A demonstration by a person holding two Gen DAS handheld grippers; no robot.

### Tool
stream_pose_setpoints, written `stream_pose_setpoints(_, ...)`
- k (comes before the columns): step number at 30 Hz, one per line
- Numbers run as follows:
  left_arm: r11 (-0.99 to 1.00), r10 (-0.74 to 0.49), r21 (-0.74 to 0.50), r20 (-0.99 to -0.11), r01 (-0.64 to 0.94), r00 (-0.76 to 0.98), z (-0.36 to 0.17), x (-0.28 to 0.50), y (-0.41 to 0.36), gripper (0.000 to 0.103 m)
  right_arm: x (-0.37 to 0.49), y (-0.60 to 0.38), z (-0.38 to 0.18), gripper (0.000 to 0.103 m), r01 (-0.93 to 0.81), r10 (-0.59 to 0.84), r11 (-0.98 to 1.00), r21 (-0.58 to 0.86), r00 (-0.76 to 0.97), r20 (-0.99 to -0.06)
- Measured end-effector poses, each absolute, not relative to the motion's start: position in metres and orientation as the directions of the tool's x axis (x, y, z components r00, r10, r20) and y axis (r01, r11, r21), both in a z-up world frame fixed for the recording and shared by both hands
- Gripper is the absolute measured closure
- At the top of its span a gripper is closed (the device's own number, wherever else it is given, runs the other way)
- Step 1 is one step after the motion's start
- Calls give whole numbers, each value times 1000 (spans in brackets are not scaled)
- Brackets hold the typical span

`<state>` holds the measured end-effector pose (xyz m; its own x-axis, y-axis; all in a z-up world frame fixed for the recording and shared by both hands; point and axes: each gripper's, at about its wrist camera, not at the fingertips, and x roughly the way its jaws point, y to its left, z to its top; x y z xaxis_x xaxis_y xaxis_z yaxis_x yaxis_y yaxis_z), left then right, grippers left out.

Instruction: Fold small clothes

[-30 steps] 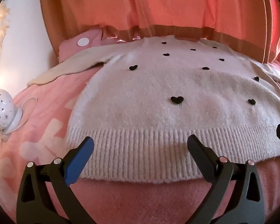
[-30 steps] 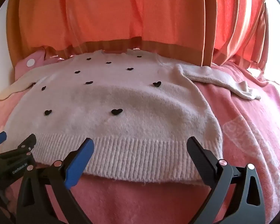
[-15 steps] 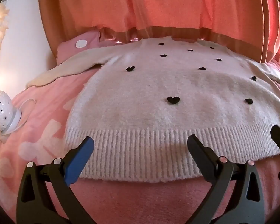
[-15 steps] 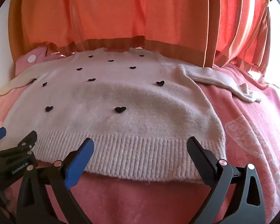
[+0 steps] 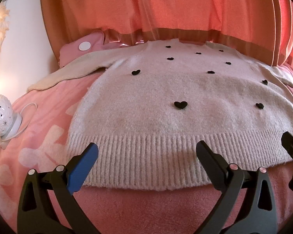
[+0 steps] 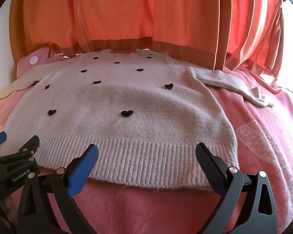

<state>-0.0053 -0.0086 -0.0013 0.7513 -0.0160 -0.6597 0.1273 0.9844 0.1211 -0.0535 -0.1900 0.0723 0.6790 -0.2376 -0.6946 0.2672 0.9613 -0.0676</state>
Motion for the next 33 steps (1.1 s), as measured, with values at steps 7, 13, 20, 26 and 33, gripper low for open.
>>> stream_pose_setpoints(7,985,-16,121,-659,127,752,-2,-6,-9,5,-54,-190,73,5,268,-237,961,-66,679,-695)
stream_pose_setpoints(13,984,-17,122,-658,129,753,-2,-6,-10,5,-54,-189,72,5,267,-237,961,-67,679,-695)
stream_pose_setpoints(20,984,-18,121,-657,130,754,-2,-6,-9,5,-53,-188,72,5,270,-236,961,-63,678,-696)
stream_pose_setpoints(26,984,-19,121,-657,129,754,-3,-7,-9,5,-54,-189,73,5,269,-236,961,-64,679,-695)
stream_pose_setpoints(33,984,-20,120,-657,131,754,-3,-7,-8,5,-53,-188,71,5,274,-231,960,-52,677,-699)
